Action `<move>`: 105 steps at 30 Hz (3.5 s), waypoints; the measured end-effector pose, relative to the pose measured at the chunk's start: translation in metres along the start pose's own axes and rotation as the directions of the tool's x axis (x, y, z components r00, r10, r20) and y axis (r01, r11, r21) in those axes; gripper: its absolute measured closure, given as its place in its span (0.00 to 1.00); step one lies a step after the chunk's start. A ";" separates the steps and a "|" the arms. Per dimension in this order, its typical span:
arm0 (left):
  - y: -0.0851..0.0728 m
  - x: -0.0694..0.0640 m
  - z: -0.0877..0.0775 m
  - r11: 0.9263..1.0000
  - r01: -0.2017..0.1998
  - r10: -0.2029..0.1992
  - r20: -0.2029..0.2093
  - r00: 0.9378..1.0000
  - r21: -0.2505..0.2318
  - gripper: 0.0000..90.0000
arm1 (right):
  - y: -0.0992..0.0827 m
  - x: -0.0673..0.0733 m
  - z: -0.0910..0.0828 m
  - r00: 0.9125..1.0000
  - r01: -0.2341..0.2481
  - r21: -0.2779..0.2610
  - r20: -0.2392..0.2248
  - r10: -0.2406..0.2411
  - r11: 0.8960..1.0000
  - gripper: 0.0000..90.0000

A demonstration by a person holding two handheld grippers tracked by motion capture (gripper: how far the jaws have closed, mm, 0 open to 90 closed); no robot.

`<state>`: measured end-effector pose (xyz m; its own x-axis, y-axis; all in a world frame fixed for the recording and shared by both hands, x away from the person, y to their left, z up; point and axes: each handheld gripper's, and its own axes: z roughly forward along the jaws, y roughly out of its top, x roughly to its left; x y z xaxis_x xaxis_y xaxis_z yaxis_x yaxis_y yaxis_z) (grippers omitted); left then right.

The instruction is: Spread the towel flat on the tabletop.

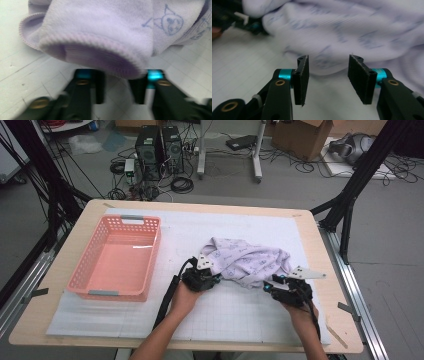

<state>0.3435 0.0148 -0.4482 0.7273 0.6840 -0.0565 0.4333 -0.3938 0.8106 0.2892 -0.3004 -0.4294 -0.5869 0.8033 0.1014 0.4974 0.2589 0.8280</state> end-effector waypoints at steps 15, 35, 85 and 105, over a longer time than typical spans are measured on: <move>-0.025 0.015 -0.076 0.987 0.091 -0.072 0.146 0.987 -0.132 0.94 | 0.004 0.018 0.004 0.997 0.044 0.017 -0.062 -0.043 0.999 0.93; 0.007 0.030 -0.066 0.957 0.163 -0.156 0.050 0.986 -0.241 0.94 | 0.041 -0.018 -0.043 0.994 -0.008 -0.127 0.103 0.022 0.992 0.94; -0.005 0.009 -0.030 0.982 0.104 -0.083 0.132 0.988 -0.161 0.96 | -0.015 -0.018 -0.009 0.998 -0.022 0.040 0.062 0.019 0.999 0.72; -0.043 0.019 -0.114 0.939 0.177 -0.134 0.161 0.978 -0.295 0.97 | -0.009 0.014 -0.001 0.997 0.071 0.089 -0.032 -0.069 0.994 0.89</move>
<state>0.2782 0.1152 -0.4173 0.7387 0.6228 -0.2576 0.3787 -0.0674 0.9231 0.2759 -0.2918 -0.4345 -0.6395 0.7663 0.0617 0.5091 0.3619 0.7809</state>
